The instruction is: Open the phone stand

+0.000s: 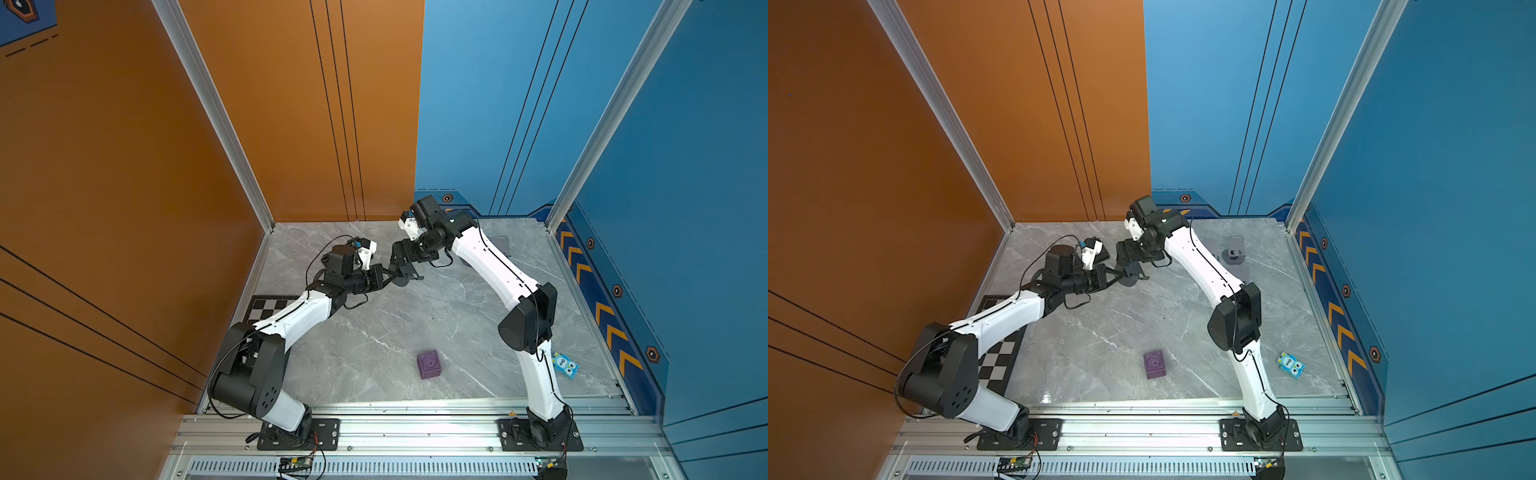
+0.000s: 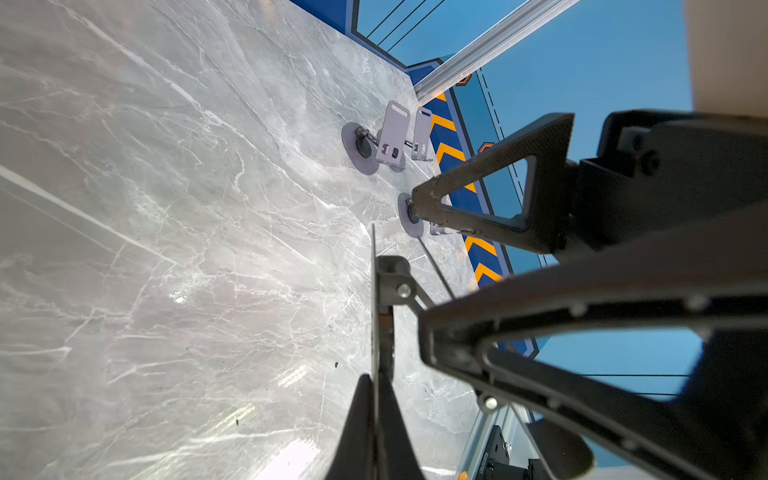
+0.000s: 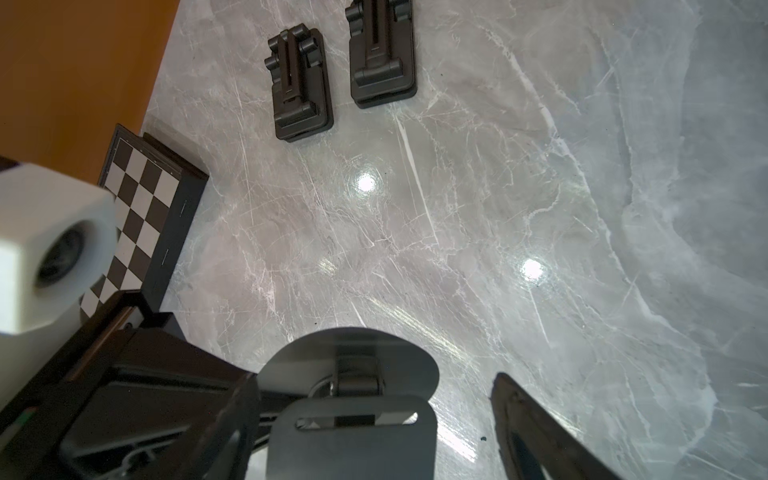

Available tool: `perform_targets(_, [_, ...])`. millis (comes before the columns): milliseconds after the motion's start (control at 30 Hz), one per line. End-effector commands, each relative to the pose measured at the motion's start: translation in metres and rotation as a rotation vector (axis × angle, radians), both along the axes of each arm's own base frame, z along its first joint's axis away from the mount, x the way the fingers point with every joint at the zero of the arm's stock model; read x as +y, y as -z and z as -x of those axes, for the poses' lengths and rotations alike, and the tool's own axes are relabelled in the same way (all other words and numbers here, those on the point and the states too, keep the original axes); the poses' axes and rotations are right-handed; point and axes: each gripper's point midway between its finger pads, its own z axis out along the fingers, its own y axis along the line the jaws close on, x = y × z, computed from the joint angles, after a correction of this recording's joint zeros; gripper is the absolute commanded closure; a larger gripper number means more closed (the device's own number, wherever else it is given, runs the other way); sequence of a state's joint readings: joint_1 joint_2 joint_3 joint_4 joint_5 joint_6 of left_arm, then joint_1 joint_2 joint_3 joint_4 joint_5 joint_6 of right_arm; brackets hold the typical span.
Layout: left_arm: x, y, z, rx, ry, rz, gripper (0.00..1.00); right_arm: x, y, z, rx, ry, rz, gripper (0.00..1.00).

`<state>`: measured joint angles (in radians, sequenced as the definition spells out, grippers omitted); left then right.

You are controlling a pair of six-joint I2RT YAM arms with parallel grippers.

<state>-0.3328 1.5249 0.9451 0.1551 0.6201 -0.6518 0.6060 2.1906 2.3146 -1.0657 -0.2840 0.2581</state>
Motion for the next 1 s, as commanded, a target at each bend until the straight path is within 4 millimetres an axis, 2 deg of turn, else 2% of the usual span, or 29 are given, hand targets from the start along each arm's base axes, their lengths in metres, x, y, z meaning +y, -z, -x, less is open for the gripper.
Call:
perform_targets(0, [0.001,-0.021,-0.002,-0.067,-0.003,-0.019,1.0,0.004,-0.004,0.001,-0.018,-0.018,-0.003,0.18])
perform_targets(167, [0.002,-0.024,-0.004,-0.074,-0.016,-0.021,1.0,0.006,0.002,0.004,0.01,-0.03,-0.013,0.19])
perform_targets(367, [0.002,-0.027,-0.007,-0.082,-0.026,-0.021,1.0,0.009,0.008,0.008,0.055,-0.041,-0.044,0.13])
perform_targets(500, [0.002,-0.028,-0.008,-0.084,-0.032,-0.023,1.0,0.011,0.011,0.012,0.091,-0.05,-0.073,0.13])
perform_targets(633, [0.001,-0.027,-0.008,-0.084,-0.034,-0.025,1.0,0.013,0.013,0.014,0.115,-0.054,-0.101,0.2])
perform_targets(833, [-0.001,-0.026,-0.008,-0.083,-0.039,-0.031,1.0,0.011,0.008,0.012,0.112,-0.047,-0.126,0.51])
perform_targets(967, [-0.001,-0.021,-0.01,-0.068,-0.051,-0.036,1.0,0.005,-0.001,0.009,0.078,-0.03,-0.116,0.54])
